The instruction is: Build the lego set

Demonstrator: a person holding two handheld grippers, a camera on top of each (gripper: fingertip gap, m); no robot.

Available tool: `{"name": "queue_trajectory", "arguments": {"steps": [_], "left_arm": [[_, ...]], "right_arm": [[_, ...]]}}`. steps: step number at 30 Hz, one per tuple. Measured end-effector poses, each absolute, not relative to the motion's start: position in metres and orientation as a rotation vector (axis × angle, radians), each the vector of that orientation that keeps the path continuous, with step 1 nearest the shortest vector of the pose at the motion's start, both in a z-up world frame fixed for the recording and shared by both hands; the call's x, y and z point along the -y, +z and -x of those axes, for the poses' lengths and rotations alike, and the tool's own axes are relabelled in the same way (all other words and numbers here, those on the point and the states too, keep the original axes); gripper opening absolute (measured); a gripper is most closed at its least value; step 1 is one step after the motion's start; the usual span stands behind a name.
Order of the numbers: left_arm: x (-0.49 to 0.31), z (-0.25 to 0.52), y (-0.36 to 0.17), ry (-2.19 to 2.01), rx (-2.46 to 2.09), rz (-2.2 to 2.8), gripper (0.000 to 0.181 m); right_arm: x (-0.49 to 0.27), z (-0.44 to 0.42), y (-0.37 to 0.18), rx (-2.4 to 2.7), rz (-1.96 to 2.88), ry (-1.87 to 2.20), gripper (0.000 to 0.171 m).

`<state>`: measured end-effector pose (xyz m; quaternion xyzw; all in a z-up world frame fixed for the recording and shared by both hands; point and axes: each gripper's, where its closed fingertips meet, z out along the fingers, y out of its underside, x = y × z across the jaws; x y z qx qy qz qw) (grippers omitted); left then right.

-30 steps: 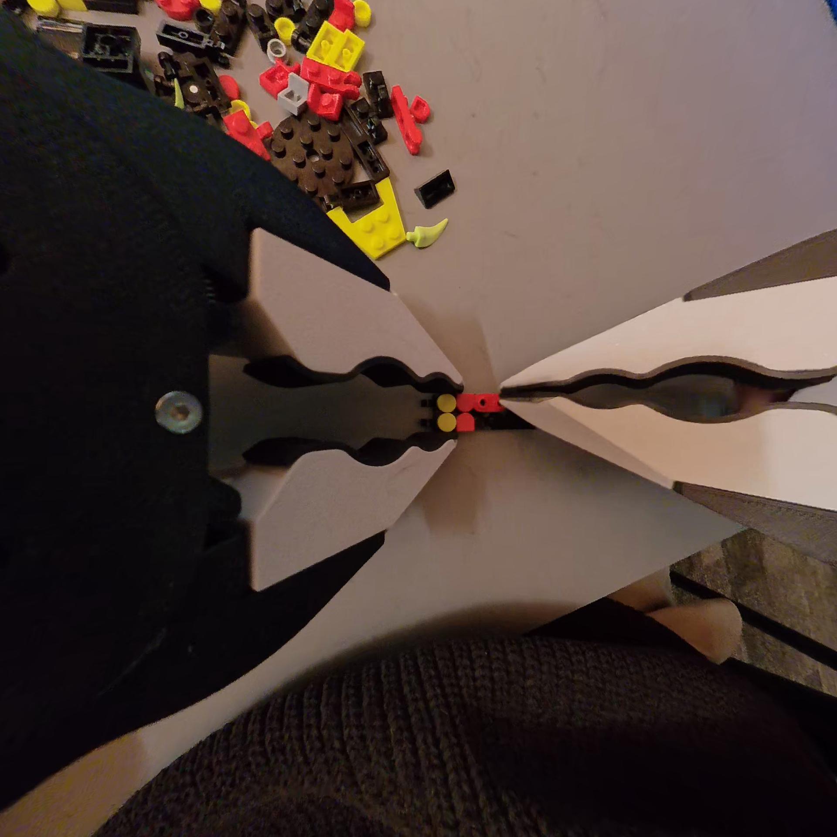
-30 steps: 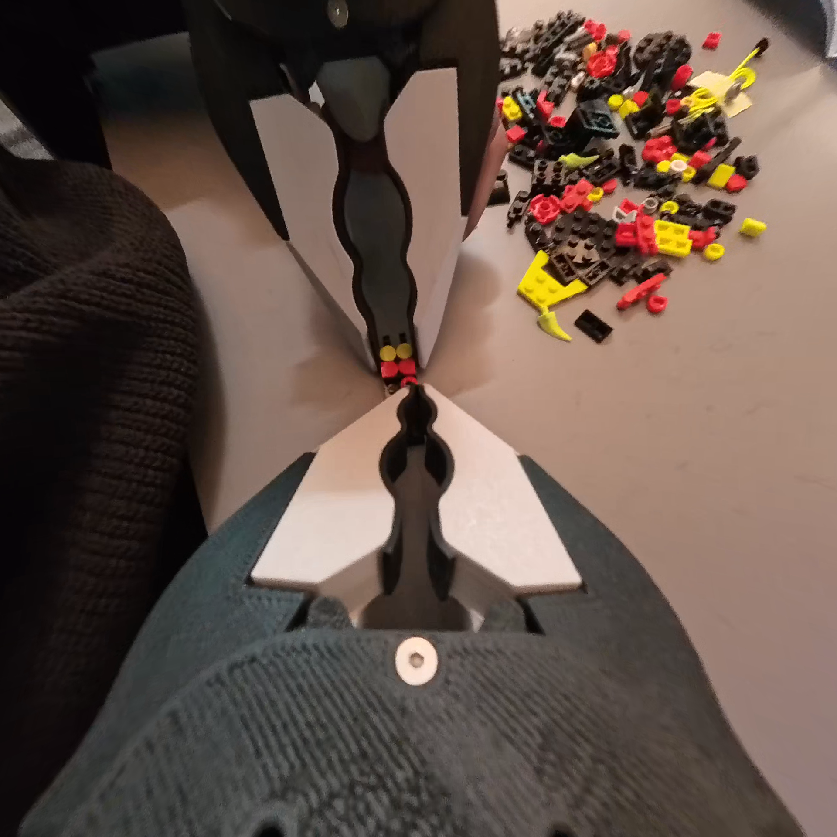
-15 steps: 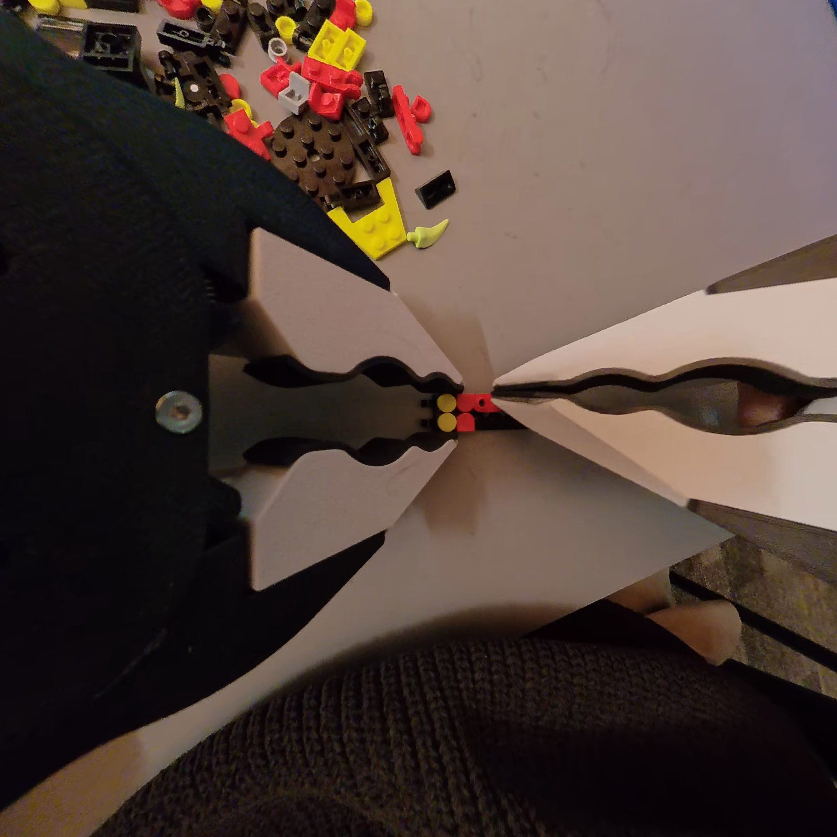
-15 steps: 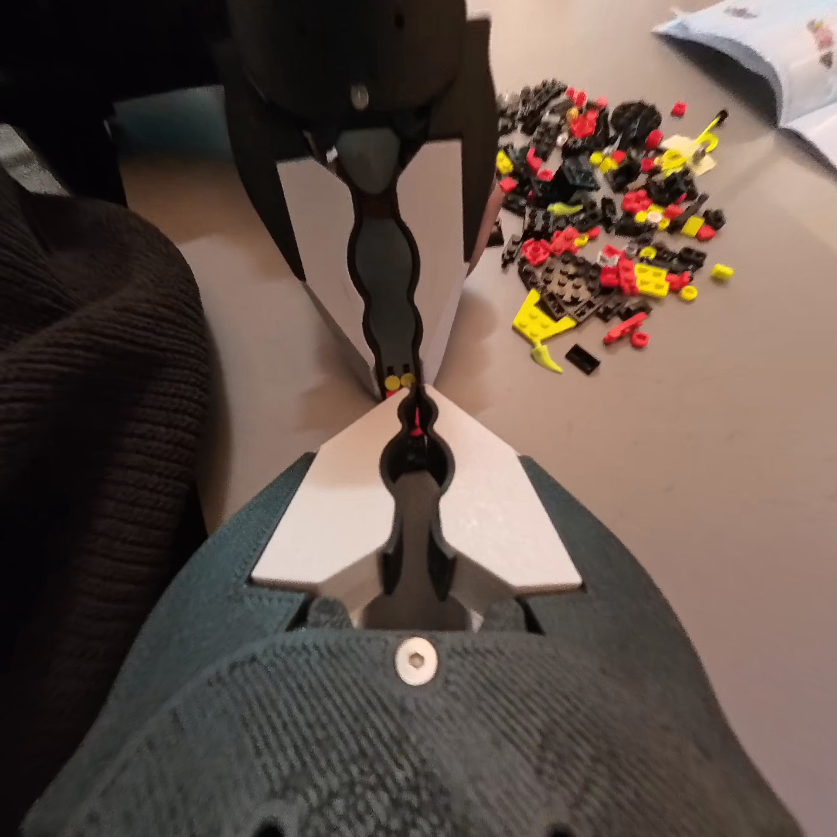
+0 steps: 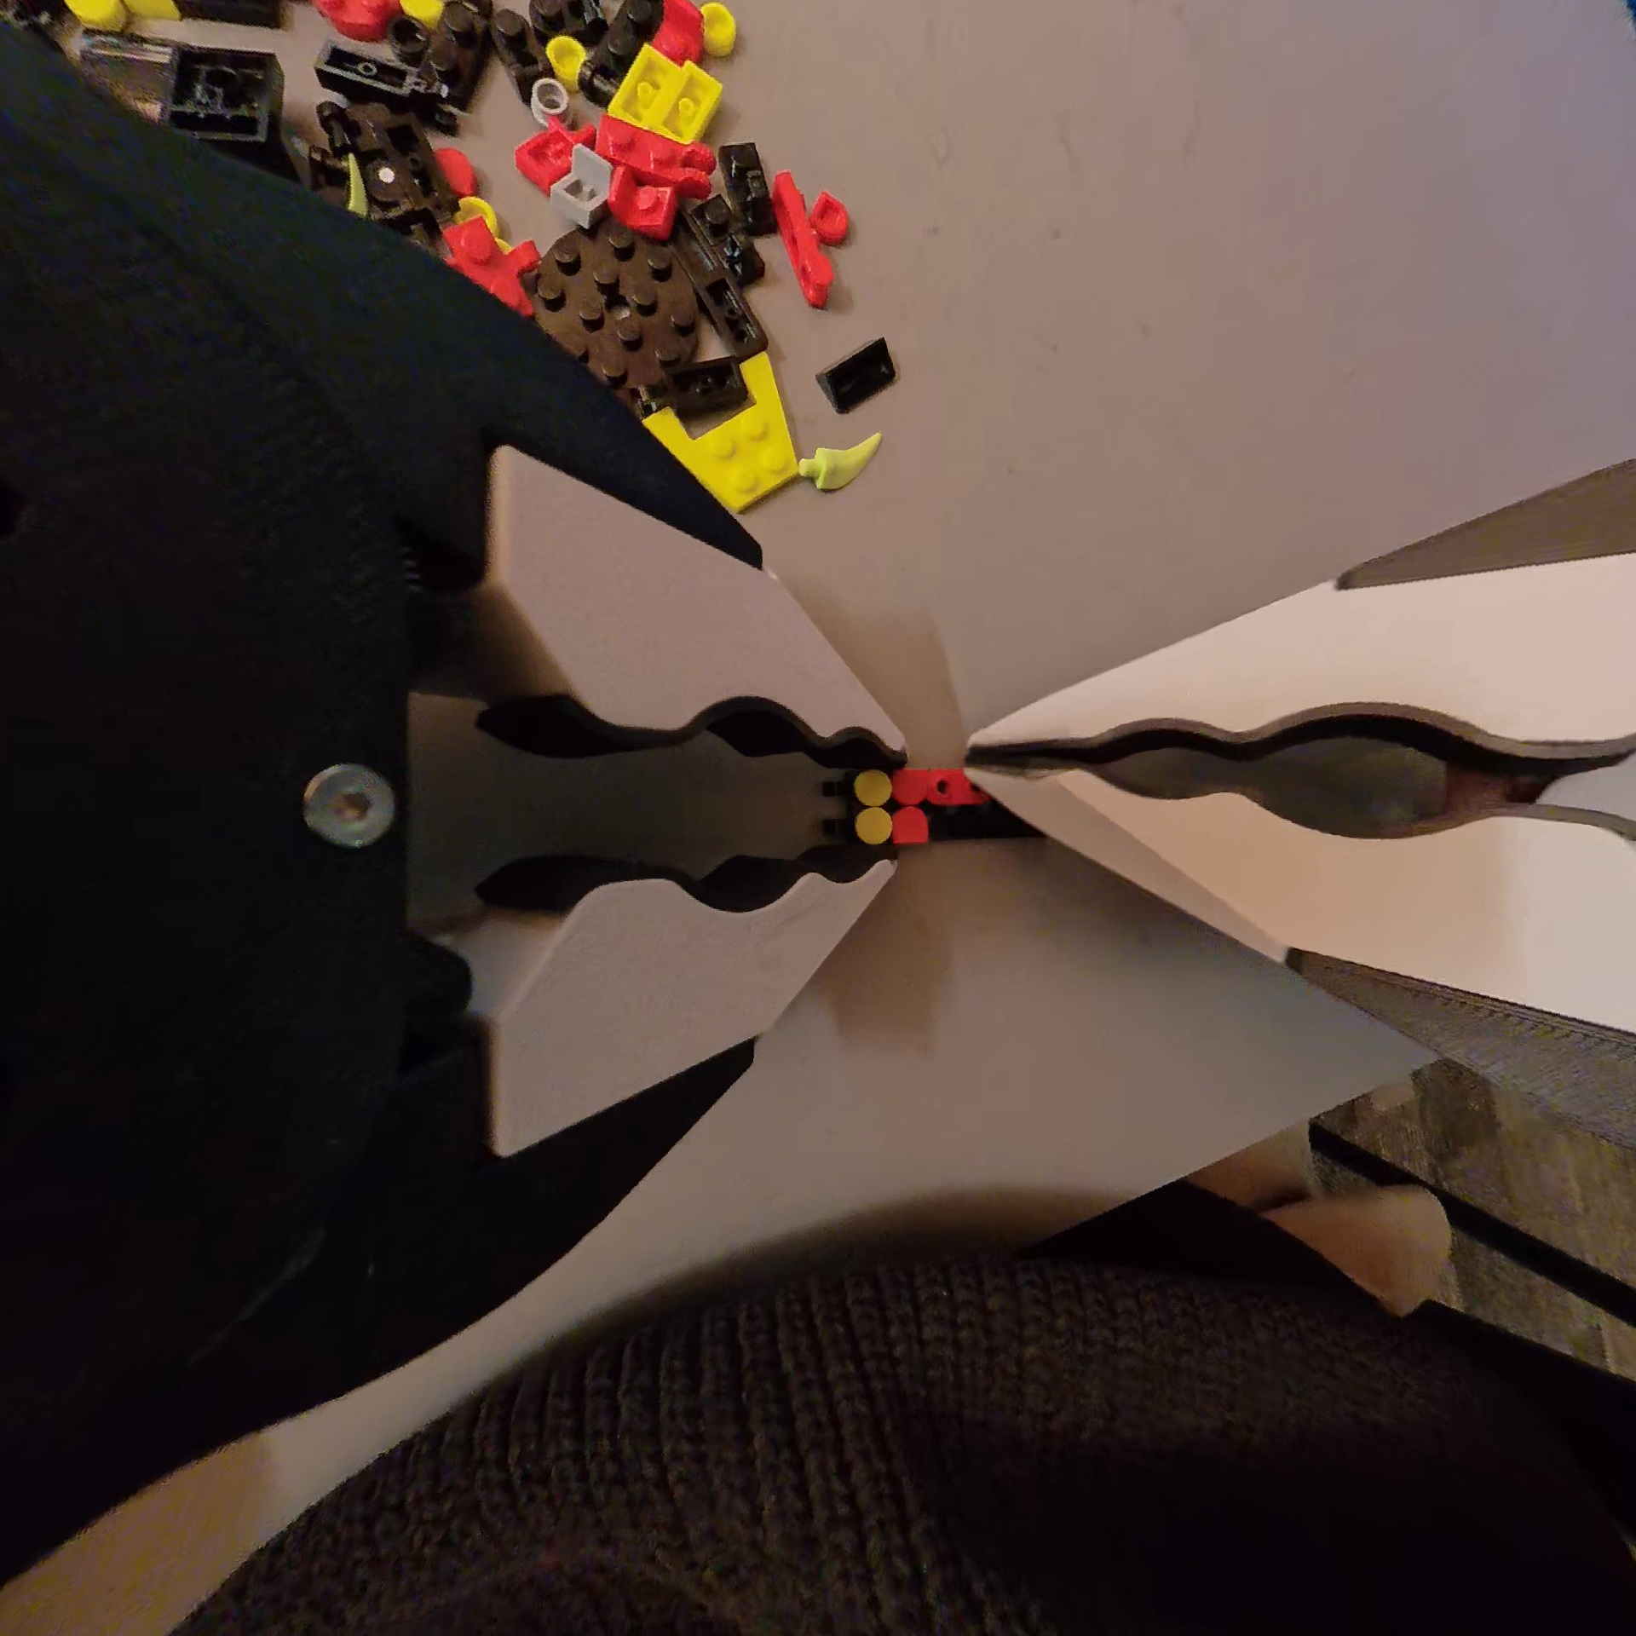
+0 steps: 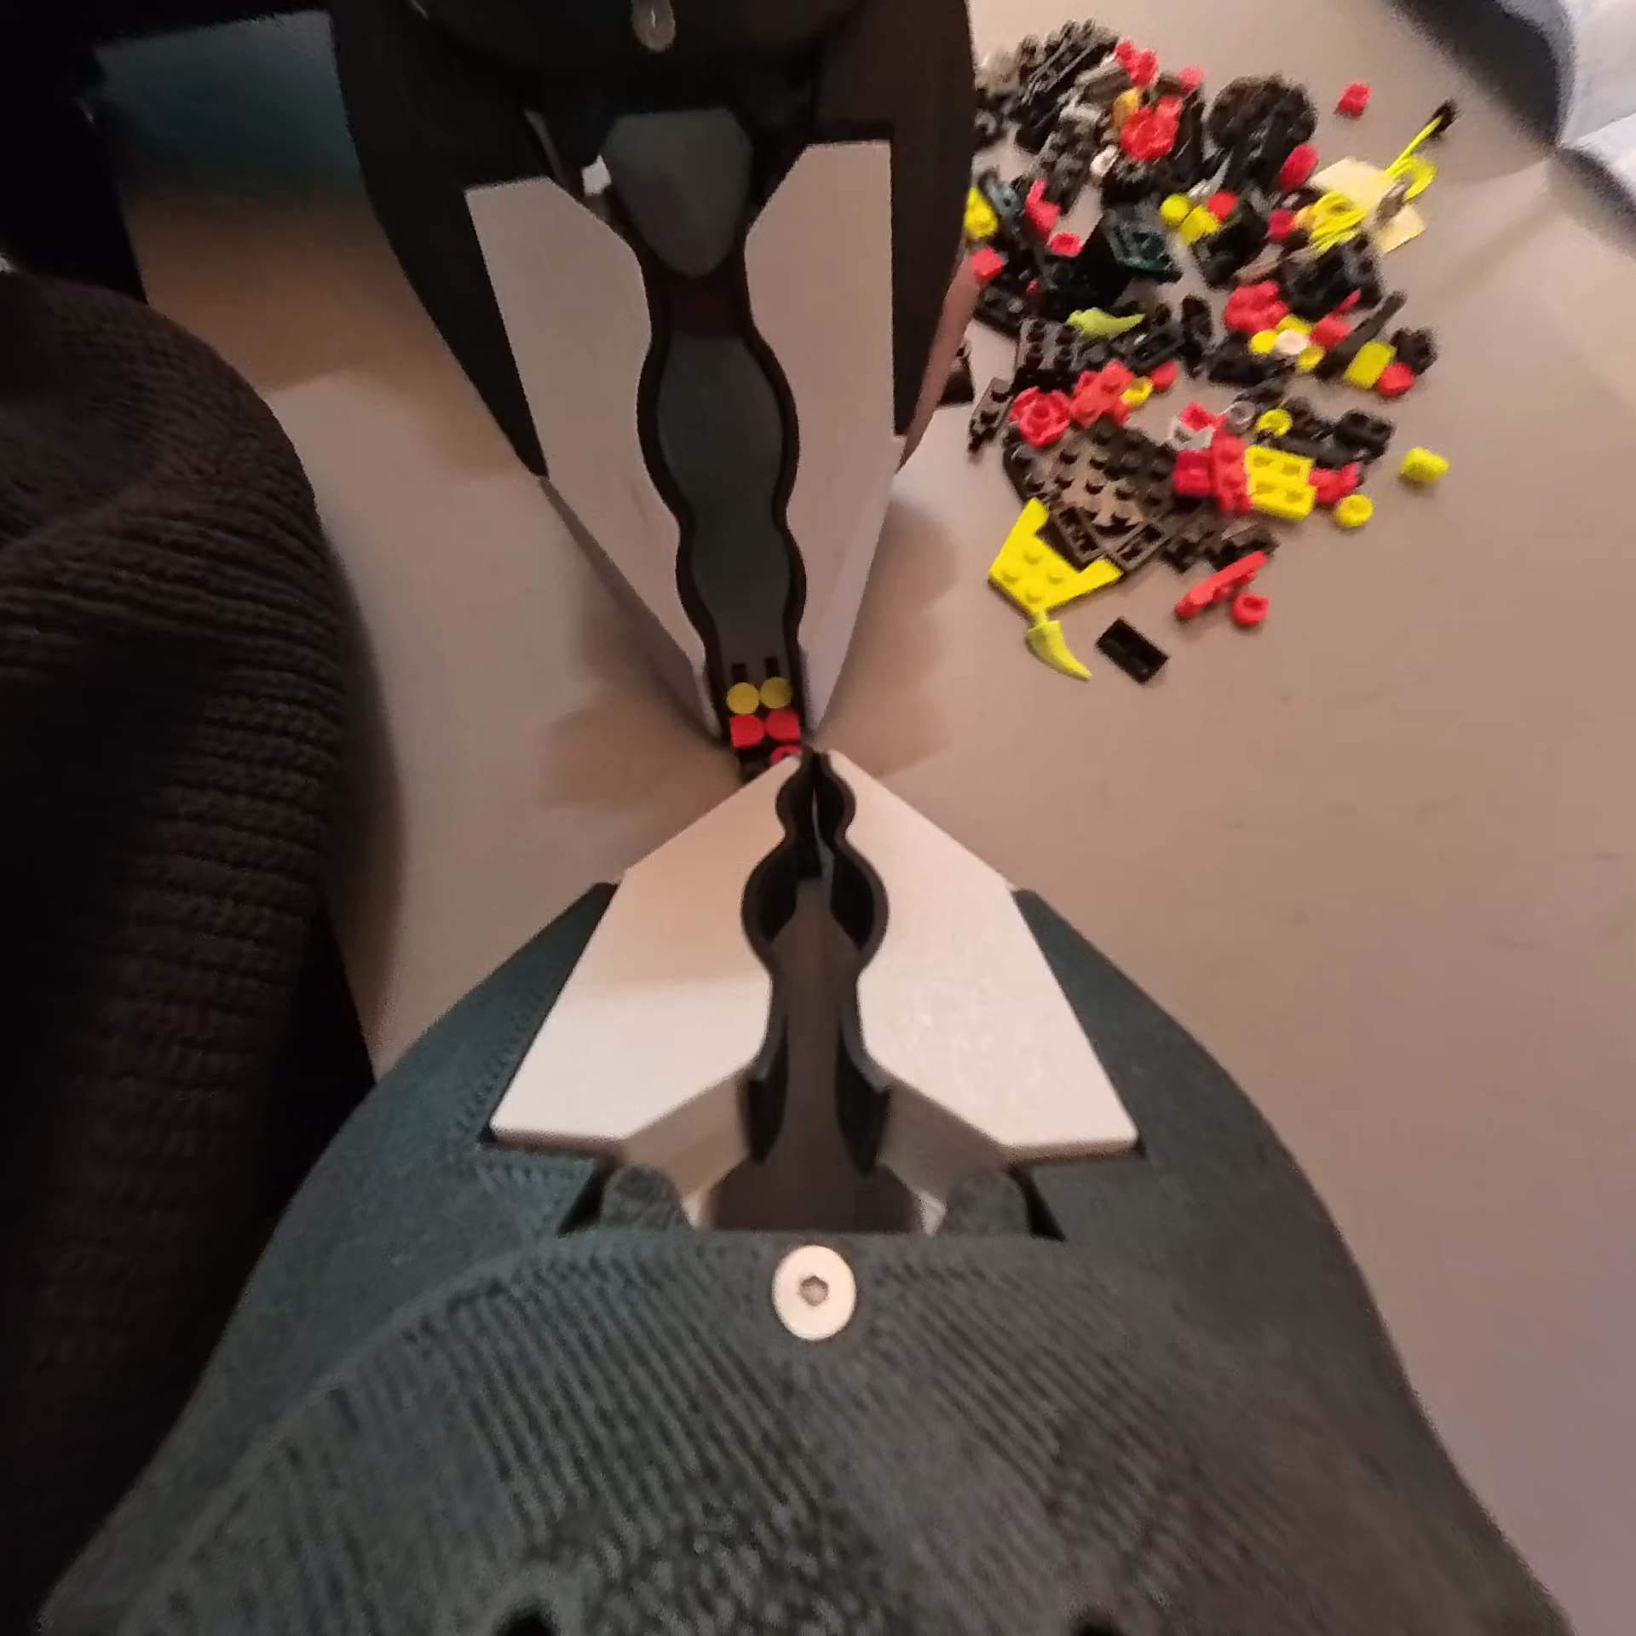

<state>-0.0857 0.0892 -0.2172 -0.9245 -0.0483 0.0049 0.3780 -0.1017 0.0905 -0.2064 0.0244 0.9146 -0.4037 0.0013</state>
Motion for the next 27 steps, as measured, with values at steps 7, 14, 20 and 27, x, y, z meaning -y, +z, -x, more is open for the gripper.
{"name": "queue_trajectory", "arguments": {"steps": [7, 14, 20, 27], "left_arm": [[-0.088, 0.098, -0.204, -0.052, 0.27, 2.263, 0.014], [-0.088, 0.122, -0.168, -0.481, 0.7, 1.866, 0.014], [-0.084, 0.133, -0.152, -0.733, 0.876, 1.622, 0.014], [-0.087, 0.13, -0.157, -0.779, 0.912, 1.618, 0.014]], "right_arm": [[-0.101, 0.146, -0.168, -2.834, -0.331, -1.611, 0.0], [-0.11, 0.156, -0.128, -2.588, -0.385, -1.89, 0.018], [-0.107, 0.144, -0.142, -3.027, 0.047, -1.815, 0.036], [-0.102, 0.14, -0.161, -3.404, 0.408, -1.581, 0.042]]}}
